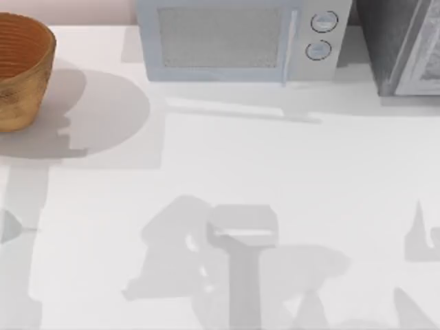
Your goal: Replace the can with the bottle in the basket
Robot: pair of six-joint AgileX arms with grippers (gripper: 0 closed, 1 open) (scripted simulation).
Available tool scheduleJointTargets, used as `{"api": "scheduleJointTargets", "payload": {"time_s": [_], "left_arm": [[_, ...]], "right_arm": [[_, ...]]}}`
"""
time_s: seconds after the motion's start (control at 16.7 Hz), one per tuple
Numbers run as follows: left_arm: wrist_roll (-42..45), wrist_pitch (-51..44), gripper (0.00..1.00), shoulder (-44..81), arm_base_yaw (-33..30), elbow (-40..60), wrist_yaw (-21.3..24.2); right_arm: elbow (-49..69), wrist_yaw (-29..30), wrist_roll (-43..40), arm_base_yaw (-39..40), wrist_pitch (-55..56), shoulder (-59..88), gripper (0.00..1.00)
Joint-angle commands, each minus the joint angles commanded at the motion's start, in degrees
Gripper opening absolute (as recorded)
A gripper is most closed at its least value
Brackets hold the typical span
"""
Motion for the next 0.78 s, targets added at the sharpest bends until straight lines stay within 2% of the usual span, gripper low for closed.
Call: {"api": "scheduleJointTargets", "payload": {"time_s": [0.42, 0.6, 0.78], "left_arm": [[-3.38, 20.73, 0.00, -41.71, -4.16, -38.94, -2.43], [-5.06, 27.28, 0.00, -53.83, -4.91, -50.75, -2.62], [-6.37, 31.33, 0.00, -61.10, -5.16, -57.95, -2.58]], "right_arm": [[0.00, 0.00, 0.00, 0.00, 0.00, 0.00, 1.00], [0.00, 0.00, 0.00, 0.00, 0.00, 0.00, 1.00], [0.00, 0.00, 0.00, 0.00, 0.00, 0.00, 1.00]]}}
